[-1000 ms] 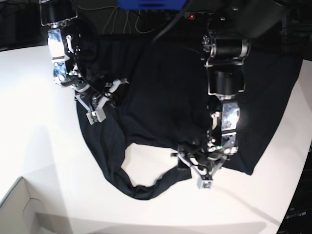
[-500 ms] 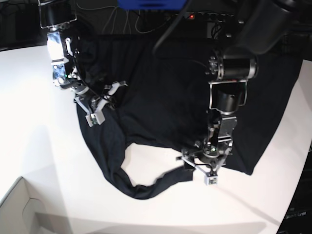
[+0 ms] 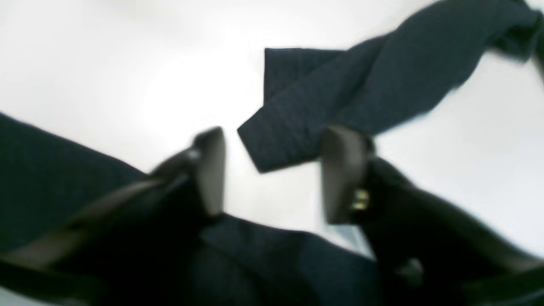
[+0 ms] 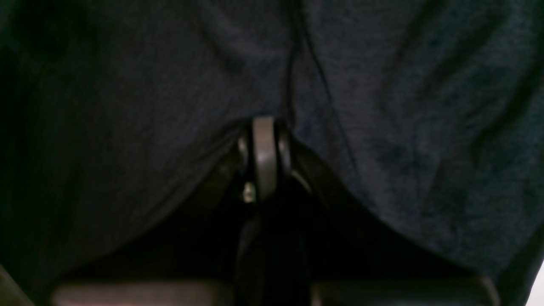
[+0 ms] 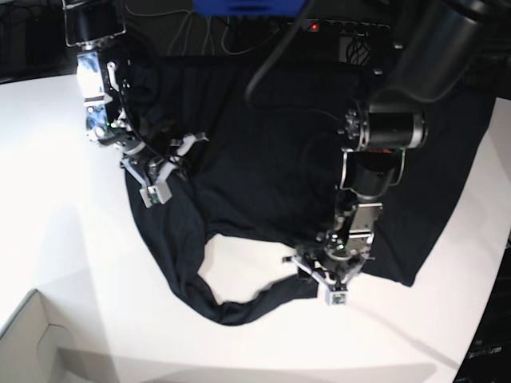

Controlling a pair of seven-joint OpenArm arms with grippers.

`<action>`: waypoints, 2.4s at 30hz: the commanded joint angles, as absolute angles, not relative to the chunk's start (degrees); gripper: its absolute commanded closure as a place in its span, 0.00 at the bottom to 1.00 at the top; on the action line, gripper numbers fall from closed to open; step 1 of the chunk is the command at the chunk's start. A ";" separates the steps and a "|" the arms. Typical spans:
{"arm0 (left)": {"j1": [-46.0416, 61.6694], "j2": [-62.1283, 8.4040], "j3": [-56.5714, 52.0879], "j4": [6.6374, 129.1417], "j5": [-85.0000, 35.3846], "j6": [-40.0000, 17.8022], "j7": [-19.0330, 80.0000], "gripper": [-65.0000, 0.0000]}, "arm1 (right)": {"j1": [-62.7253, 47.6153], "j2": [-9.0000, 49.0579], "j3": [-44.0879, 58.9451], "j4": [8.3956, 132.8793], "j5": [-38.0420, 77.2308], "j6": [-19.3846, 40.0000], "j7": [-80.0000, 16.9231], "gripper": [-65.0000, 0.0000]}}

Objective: Layout the t-shirt on the table in an organized manner, then fold the t-shirt properly
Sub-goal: 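Drag the grasped hem outward with the left gripper, then release, then grasp the shirt's side edges with both grippers and pull taut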

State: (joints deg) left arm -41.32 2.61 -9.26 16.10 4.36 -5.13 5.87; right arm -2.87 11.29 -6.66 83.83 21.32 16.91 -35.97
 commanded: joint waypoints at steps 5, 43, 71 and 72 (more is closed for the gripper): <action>-42.95 1.63 -7.34 16.92 4.62 -5.23 6.90 0.95 | -2.68 11.74 -6.55 84.09 20.35 16.84 -37.41 1.00; -53.41 -11.74 -7.60 17.10 4.62 -5.14 7.34 0.45 | -2.59 11.38 -6.55 84.09 20.35 16.84 -37.49 1.00; -25.98 -17.10 -7.16 28.62 -8.92 -5.23 10.77 0.78 | 1.89 11.74 -6.64 82.68 20.35 16.92 -40.66 1.00; -25.98 -17.19 -7.16 27.65 -8.92 -5.23 10.33 0.78 | 1.80 11.74 -6.64 82.33 20.35 16.92 -40.66 1.00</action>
